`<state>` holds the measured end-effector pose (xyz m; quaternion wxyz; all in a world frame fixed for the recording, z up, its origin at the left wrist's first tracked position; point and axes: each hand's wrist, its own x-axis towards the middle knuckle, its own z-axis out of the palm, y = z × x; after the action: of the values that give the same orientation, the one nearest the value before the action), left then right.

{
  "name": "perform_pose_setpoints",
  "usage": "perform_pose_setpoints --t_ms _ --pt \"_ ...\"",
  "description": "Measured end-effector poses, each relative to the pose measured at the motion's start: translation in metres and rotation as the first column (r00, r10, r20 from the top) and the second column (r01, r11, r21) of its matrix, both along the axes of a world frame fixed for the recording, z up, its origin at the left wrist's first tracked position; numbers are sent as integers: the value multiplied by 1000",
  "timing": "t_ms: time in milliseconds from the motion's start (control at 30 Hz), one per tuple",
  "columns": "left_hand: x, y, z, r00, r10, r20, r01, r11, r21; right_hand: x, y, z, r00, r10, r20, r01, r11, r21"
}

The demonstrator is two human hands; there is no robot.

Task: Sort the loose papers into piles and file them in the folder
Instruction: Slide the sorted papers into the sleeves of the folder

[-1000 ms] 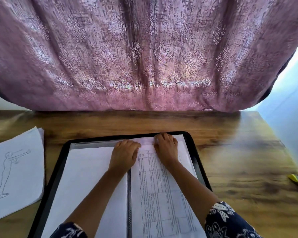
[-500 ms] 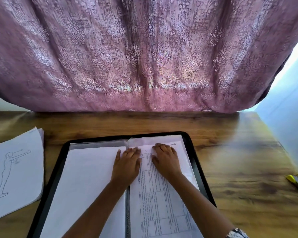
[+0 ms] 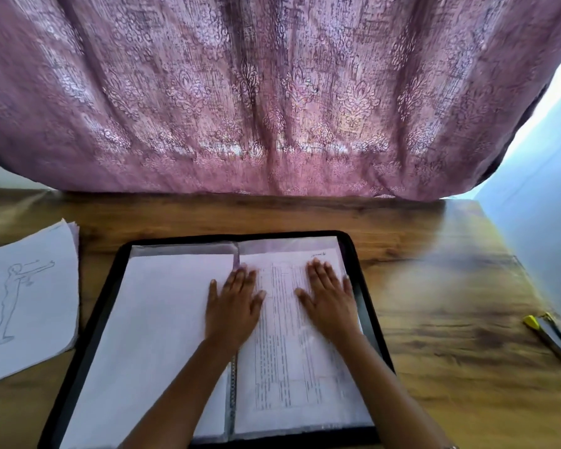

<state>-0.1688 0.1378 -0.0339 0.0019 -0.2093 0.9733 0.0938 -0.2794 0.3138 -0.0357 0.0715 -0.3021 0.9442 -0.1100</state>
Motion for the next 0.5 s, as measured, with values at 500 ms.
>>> perform_pose_setpoints --t_ms 500 --pt "72 42 -9 994 -105 18 104 994 27 86 62 5 999 45 -7 -44 996 81"
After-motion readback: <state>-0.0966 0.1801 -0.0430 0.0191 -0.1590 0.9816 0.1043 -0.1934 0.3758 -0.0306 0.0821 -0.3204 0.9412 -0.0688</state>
